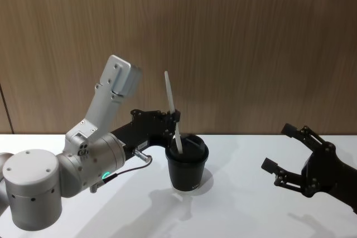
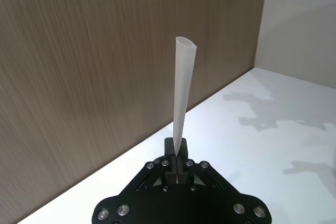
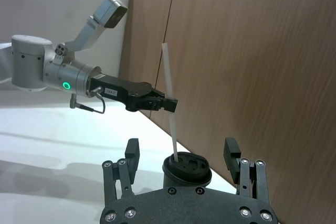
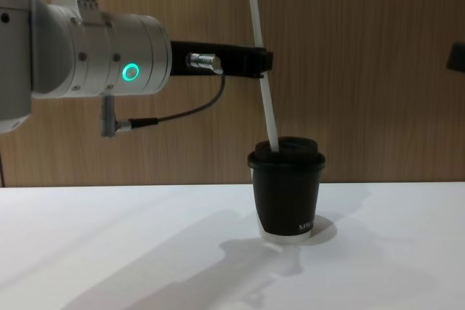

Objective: Pick up the straw with one hand, pass it to the other hand, and insert it into the cup.

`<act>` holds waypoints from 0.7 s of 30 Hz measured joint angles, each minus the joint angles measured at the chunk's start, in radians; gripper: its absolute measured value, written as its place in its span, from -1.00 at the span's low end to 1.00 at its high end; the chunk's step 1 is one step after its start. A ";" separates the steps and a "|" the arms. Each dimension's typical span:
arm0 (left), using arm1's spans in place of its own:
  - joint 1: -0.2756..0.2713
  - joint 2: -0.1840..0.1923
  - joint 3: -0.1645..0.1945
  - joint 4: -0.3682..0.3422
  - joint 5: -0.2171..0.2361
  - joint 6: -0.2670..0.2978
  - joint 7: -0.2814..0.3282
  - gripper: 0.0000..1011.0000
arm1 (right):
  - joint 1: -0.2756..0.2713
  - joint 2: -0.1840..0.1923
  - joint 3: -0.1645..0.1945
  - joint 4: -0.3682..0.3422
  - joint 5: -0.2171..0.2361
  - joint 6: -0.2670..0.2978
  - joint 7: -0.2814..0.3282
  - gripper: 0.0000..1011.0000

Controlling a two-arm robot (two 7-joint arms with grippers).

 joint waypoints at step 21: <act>0.001 -0.010 -0.004 0.016 0.002 0.012 -0.009 0.14 | 0.000 0.000 0.000 0.000 0.000 0.000 0.000 0.98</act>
